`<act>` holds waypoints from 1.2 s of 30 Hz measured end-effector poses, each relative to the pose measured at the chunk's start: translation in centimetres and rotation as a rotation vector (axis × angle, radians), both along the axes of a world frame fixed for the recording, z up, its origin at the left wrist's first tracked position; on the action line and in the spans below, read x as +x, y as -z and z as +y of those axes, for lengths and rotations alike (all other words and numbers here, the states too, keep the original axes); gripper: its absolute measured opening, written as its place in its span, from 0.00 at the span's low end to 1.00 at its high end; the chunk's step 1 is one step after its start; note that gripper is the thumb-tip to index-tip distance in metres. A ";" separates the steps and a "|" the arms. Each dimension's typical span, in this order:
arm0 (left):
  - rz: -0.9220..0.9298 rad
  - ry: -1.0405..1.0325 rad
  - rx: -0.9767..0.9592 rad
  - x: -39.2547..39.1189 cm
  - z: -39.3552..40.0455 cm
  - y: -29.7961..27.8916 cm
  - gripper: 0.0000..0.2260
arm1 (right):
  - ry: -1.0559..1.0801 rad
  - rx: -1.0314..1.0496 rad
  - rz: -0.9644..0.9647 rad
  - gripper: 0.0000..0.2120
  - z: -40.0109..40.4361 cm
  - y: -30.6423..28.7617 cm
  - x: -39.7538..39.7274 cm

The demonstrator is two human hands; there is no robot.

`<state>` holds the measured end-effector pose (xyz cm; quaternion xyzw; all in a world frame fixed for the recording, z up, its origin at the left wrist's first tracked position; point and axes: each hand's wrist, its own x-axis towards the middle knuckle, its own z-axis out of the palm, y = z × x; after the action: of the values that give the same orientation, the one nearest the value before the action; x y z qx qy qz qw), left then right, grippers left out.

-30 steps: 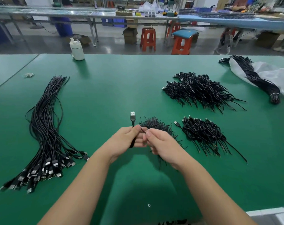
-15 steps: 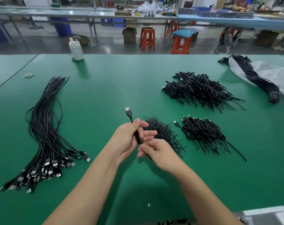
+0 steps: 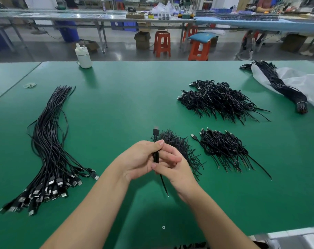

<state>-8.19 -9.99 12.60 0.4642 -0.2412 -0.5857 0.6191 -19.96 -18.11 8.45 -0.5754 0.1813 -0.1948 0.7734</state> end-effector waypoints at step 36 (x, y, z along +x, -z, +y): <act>-1.018 -0.469 0.511 -3.6 -1.6 3.8 0.18 | -0.040 -1.083 0.407 0.14 -2.3 1.8 -0.3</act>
<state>-11.84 -11.55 8.81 0.8600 -0.2500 -0.1780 0.4076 -20.23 -20.39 6.62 -0.9183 0.1900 -0.1307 0.3218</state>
